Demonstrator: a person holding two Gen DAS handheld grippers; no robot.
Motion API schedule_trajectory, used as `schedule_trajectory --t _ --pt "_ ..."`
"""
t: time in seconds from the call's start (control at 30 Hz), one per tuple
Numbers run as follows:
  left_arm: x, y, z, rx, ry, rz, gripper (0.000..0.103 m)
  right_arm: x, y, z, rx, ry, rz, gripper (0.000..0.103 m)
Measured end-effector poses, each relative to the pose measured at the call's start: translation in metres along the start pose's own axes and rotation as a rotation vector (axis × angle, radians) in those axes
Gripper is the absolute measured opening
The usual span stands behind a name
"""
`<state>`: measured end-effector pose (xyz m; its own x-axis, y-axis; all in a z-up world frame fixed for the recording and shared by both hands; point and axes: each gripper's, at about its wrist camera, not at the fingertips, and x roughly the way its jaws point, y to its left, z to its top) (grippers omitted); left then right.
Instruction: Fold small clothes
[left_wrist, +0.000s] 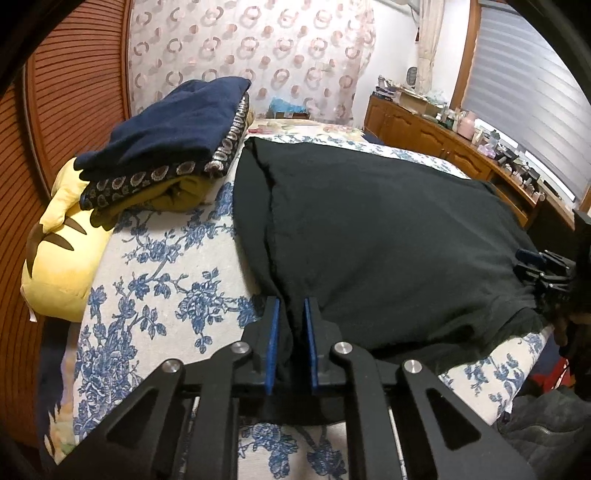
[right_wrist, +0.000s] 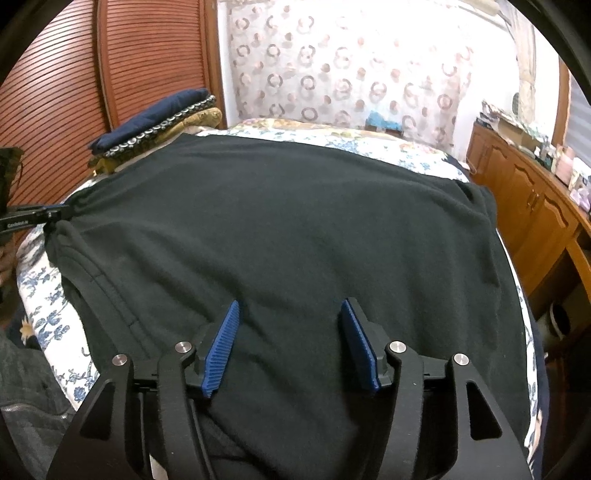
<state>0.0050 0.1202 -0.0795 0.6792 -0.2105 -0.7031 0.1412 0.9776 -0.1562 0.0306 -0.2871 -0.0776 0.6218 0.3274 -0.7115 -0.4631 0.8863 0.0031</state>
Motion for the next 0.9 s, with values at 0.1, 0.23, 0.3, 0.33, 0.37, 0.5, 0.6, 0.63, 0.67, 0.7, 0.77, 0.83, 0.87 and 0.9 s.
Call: schedule_trajectory --t 0.1,0.23,0.3,0.33,0.37,0.5,0.6,0.63,0.67,0.7,0.77,0.83,0.87,0.9 --pt "-0.002 -0.002 0.002 0.011 -0.006 0.006 0.010 -0.003 0.000 0.000 0.007 0.026 -0.002 0.060" --pt "-0.002 -0.001 0.003 0.005 -0.012 0.004 0.010 -0.005 0.003 -0.002 -0.001 0.049 -0.031 0.064" --pt "-0.002 -0.002 0.003 0.006 -0.015 -0.001 0.010 -0.006 0.002 -0.003 0.014 0.061 -0.036 0.067" --pt "-0.003 -0.003 0.003 0.010 -0.020 -0.001 0.010 -0.007 0.002 -0.004 0.018 0.063 -0.039 0.068" --pt "-0.004 -0.003 0.004 0.010 -0.027 -0.003 0.010 -0.007 0.002 -0.005 0.020 0.064 -0.045 0.069" --pt "-0.010 -0.008 0.007 0.008 -0.056 -0.015 0.009 -0.009 0.003 -0.008 0.013 0.062 -0.063 0.073" --pt "-0.017 -0.012 0.010 0.013 -0.082 -0.027 0.009 -0.009 0.001 -0.009 0.021 0.065 -0.060 0.075" --pt "-0.019 -0.013 0.012 0.017 -0.090 -0.030 0.009 -0.010 0.001 -0.010 0.015 0.065 -0.062 0.076" --pt "-0.020 -0.015 0.014 0.020 -0.097 -0.034 0.009 -0.010 0.000 -0.010 0.015 0.066 -0.066 0.077" --pt "-0.022 -0.017 0.015 0.023 -0.107 -0.038 0.009 -0.009 0.000 -0.010 0.018 0.069 -0.069 0.077" --pt "-0.025 -0.020 0.019 0.030 -0.124 -0.051 0.009 -0.009 0.001 -0.010 0.015 0.068 -0.075 0.077" --pt "-0.028 -0.024 0.024 0.034 -0.140 -0.073 0.009 -0.010 0.001 -0.011 0.014 0.060 -0.076 0.077" --pt "-0.030 -0.028 0.028 0.040 -0.152 -0.083 0.009 -0.010 0.000 -0.012 0.018 0.058 -0.076 0.077" --pt "-0.031 -0.030 0.030 0.046 -0.159 -0.089 0.009 -0.010 0.001 -0.012 0.018 0.058 -0.076 0.077"
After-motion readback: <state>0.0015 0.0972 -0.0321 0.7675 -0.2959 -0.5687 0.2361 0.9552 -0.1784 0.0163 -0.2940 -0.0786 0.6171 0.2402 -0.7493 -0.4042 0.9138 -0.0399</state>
